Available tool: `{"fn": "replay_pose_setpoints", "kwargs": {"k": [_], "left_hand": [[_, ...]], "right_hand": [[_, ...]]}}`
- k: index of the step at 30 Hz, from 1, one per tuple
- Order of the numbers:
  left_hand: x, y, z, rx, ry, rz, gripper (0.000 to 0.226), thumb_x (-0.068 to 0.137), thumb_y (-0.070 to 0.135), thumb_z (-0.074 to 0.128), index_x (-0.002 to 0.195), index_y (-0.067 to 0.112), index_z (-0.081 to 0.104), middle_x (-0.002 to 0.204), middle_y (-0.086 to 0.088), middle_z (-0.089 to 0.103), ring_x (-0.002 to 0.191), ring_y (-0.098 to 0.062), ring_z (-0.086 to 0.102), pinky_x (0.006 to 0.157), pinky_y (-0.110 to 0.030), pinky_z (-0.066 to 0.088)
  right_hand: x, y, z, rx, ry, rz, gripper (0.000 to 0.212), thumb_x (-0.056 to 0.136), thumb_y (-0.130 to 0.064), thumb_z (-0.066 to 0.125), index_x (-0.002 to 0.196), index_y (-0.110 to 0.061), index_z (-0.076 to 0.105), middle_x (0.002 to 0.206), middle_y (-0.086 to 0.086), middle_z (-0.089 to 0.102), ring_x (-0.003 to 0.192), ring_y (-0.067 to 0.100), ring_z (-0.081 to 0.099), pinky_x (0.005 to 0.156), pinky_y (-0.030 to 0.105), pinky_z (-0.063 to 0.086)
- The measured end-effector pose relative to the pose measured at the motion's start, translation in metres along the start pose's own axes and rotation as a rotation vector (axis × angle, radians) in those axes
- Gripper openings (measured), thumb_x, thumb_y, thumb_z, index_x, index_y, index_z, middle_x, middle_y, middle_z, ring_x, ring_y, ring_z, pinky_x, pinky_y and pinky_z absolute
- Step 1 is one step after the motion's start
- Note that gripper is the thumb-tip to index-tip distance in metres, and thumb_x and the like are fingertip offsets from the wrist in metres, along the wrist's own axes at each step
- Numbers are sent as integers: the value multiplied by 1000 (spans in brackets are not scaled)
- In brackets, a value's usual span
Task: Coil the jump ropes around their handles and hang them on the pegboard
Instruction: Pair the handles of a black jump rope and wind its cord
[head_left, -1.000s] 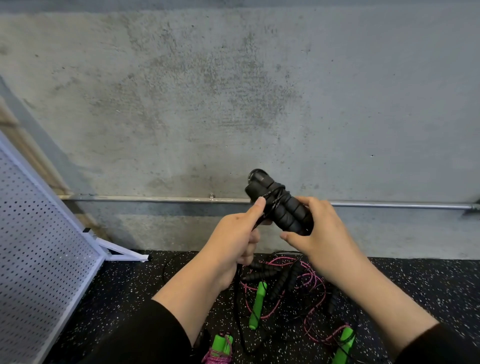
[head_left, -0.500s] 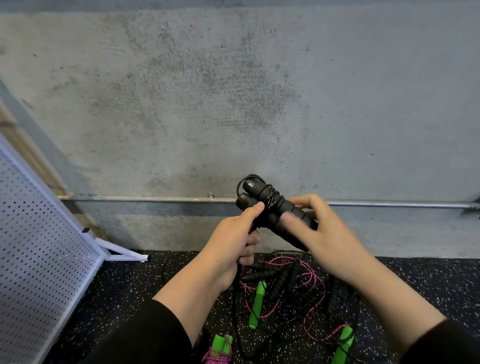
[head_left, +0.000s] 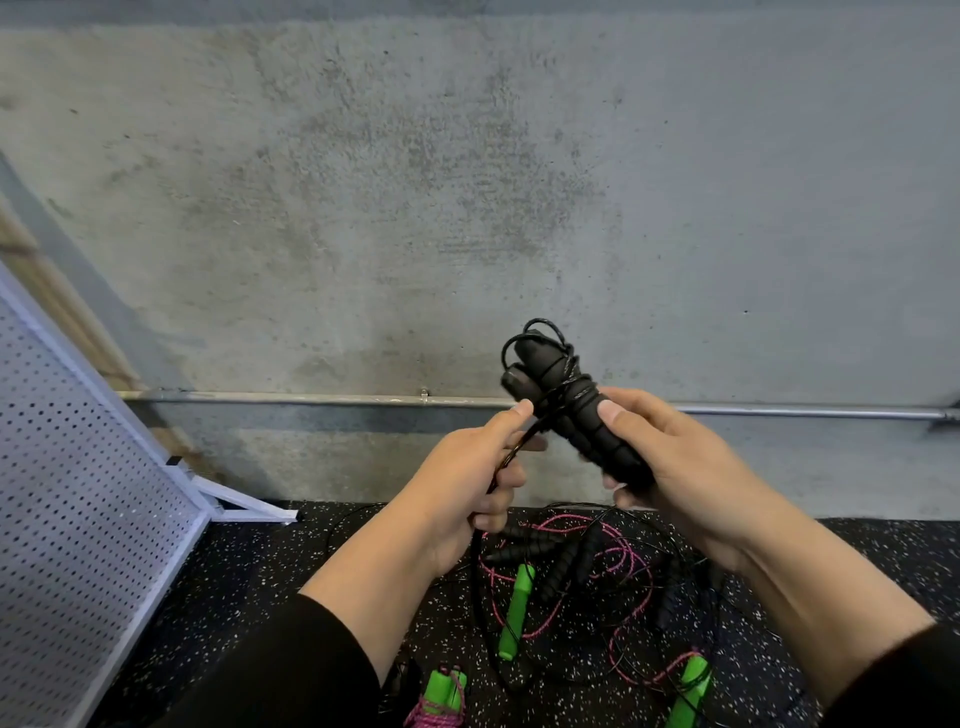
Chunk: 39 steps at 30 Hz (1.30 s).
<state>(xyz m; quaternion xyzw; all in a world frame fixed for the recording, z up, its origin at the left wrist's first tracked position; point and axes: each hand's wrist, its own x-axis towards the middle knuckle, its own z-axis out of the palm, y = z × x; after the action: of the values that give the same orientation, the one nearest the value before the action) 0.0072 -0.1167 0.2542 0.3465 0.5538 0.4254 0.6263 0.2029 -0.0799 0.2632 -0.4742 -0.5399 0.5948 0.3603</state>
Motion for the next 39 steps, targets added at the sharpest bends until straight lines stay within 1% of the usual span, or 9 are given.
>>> {"fn": "replay_pose_setpoints", "kwargs": {"k": [3,5,9,14,19,23,26,31,39], "left_hand": [[-2,0,-2,62,-17,-5,72,91,72,50,116,8,70,59,7,37,47,-9,16,46,-25,12],[-2,-1,-2,89,-14,-16,75,89,75,49,114,8,71,58,5,41,45,-9,18,45,-24,13],[-1,-3,1,56,9,-5,77,86,77,53,111,7,72,60,3,47,44,-8,20,44,-23,15],[2,-9,3,-55,95,4,54,89,65,63,109,15,68,59,3,46,42,-8,20,43,-21,15],[7,-9,-1,-86,94,76,34,96,50,62,93,17,61,60,4,45,43,-8,19,41,-22,18],[3,-5,0,-72,36,137,33,99,50,58,83,20,58,65,2,43,46,-10,18,47,-25,17],[4,-5,1,-64,48,174,38,99,51,56,76,21,52,65,1,43,46,-10,19,49,-26,18],[4,-3,-4,-39,40,189,42,97,56,55,80,18,52,65,2,44,46,-10,21,47,-25,23],[-2,0,-3,64,31,69,67,92,72,49,110,12,73,59,4,40,45,-10,20,48,-26,16]], "right_hand": [[3,2,-6,-266,129,-107,42,91,-43,69,130,-37,57,96,10,72,70,21,63,68,39,53],[3,6,-4,-407,154,-163,51,87,-39,76,132,-37,53,92,-3,71,71,7,64,69,24,49],[4,13,3,-613,212,-243,66,78,-35,85,136,-31,54,112,-12,66,107,8,62,95,30,48],[-4,17,18,-990,203,-410,62,75,-46,84,127,-34,53,114,-13,50,110,11,50,91,30,45],[-1,7,7,-332,107,-162,19,91,-48,68,102,-34,73,102,-8,72,91,8,65,84,29,50],[-3,8,6,220,7,164,36,102,-41,51,114,-16,74,112,15,74,89,27,68,83,45,57],[-9,4,3,401,-274,372,50,97,-49,49,122,-13,73,116,25,70,72,33,66,65,37,61],[-4,8,5,449,-342,291,52,96,-45,51,126,-4,64,94,21,61,60,21,45,51,29,42],[10,8,-8,-66,111,-89,19,100,-32,59,116,-28,69,103,11,65,70,15,53,60,39,51]]}}
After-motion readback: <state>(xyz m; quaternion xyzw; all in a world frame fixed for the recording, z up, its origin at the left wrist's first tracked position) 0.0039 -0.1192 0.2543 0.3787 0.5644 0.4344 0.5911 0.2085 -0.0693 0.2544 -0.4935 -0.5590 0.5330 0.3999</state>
